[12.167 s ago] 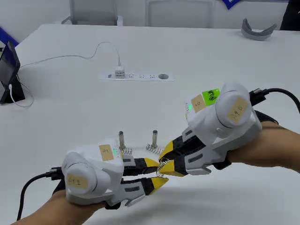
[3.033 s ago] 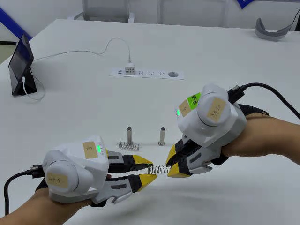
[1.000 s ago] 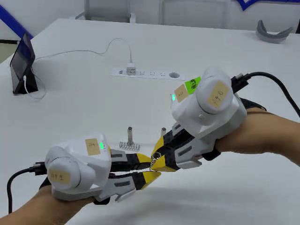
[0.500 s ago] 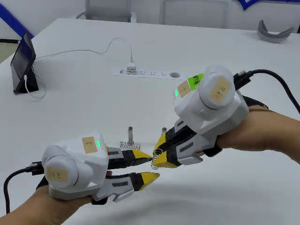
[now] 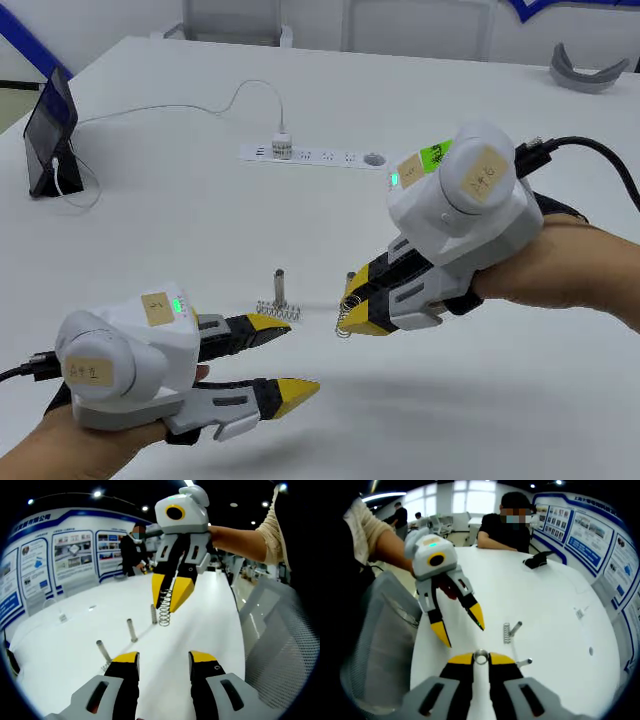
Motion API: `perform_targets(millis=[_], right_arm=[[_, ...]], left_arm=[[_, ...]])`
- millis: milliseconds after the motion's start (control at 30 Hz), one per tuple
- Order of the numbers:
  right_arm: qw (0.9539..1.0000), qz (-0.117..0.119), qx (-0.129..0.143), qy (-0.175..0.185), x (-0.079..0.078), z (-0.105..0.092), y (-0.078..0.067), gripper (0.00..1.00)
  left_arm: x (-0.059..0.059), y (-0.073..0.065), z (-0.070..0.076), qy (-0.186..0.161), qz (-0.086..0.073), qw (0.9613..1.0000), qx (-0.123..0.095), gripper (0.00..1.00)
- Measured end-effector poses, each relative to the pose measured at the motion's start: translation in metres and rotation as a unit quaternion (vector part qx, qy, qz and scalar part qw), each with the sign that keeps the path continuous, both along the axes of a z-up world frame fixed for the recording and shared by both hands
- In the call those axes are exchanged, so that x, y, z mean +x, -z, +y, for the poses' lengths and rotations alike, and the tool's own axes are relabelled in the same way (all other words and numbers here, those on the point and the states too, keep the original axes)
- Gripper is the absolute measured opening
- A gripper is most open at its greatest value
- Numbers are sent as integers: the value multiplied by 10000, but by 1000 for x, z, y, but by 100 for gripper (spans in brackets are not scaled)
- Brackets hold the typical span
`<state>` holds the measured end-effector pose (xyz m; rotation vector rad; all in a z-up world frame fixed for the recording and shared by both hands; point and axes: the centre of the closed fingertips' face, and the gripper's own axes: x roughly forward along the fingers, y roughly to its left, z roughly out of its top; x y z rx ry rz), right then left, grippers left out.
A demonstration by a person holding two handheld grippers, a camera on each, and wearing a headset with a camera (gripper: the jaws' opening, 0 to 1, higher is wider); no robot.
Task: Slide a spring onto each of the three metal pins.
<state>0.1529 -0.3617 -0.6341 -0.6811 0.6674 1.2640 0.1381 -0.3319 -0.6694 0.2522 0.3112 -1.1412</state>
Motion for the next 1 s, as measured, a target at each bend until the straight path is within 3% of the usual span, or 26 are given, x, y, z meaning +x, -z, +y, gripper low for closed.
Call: perform_targets(millis=[633,1000], right_arm=[[9987,-95,34,509,39,-17,2,12],[9960,-266,127,841,68,-21,2,12]], left_arm=[[2,7,16,-263,92,9996,56,46],[4,9,21,-332,130,9994,45,47]])
